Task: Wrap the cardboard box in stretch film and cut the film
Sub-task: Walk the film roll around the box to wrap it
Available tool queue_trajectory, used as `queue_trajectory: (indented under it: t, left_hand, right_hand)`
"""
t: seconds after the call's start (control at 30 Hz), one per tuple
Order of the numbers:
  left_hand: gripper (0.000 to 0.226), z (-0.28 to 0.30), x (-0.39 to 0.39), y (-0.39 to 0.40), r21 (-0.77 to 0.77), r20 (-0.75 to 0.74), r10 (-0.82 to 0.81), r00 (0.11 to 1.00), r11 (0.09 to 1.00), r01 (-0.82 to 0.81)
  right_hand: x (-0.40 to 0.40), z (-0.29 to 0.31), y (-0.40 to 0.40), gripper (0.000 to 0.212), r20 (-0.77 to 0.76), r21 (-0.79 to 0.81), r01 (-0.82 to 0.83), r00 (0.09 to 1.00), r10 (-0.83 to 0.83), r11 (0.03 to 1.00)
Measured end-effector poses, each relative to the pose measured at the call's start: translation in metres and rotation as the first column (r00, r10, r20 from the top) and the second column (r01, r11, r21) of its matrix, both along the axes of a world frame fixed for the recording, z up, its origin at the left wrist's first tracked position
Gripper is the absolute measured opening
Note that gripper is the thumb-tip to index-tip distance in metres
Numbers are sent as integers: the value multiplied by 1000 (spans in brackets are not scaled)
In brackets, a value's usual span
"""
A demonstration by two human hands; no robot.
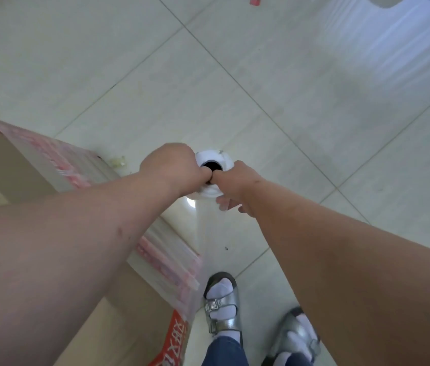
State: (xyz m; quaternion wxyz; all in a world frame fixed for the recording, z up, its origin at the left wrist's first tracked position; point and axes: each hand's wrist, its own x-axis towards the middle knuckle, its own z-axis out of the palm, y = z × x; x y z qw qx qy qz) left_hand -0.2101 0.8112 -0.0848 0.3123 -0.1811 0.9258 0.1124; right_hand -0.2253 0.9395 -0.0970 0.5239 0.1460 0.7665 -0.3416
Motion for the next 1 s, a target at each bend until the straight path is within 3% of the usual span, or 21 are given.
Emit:
queue_trajectory:
  t: [0.13,0.23,0.33,0.4,0.43,0.47,0.5,0.57,0.63,0.73,0.87,0.93,1.0]
  left_hand:
    - [27,-8,-10,-27,-141,-25,-164,986,977,159]
    - [26,-12,-13,-41,-106,-79,-103,992,990,94]
    - [37,-16,-12,-44,-8,80,165,983,986,-164]
    - [35,-18,-10,-40,151,282,491,824,825,-544]
    - [32,-19,-8,-39,208,334,592,734,713,-670]
    - [29,-19,-9,-40,228,336,631,699,666,-710]
    - [26,-18,-13,-42,220,304,627,717,687,-693]
    - [19,-15,-25,-49,136,212,518,829,824,-550]
    - [13,-7,-40,-58,11,120,358,926,932,-362]
    - [7,0,-49,-74,-72,10,252,968,965,-251]
    - [16,-4,-44,-89,-69,-137,259,956,960,-270]
    - [25,-7,-46,-86,-40,-125,337,933,938,-344]
    - [37,-12,-45,-105,3,24,494,869,870,-494]
  right_hand:
    - [-22,-10,-26,56,-117,-8,-182,977,179,983]
    - [-38,-18,-40,48,-248,-5,-303,924,292,953]
    - [-56,-21,-51,46,-272,35,-412,873,405,910]
    - [-63,-20,-55,48,-227,40,-477,851,473,878]
    - [-66,-19,-56,49,-220,52,-519,828,517,853]
    - [-69,-17,-58,51,-230,76,-568,789,569,819]
    - [-73,-15,-61,54,-256,104,-618,741,621,779]
    - [-82,-11,-69,53,-310,110,-699,652,692,707]
    - [-90,-5,-81,41,-320,69,-736,623,713,674]
    - [-100,0,-95,31,-316,13,-702,673,668,713]
    - [-105,-6,-108,43,-232,-79,-594,792,564,801]
    - [-106,-12,-107,48,-166,-99,-509,855,490,855]
    - [-108,-18,-130,48,-135,-77,-506,859,493,859]
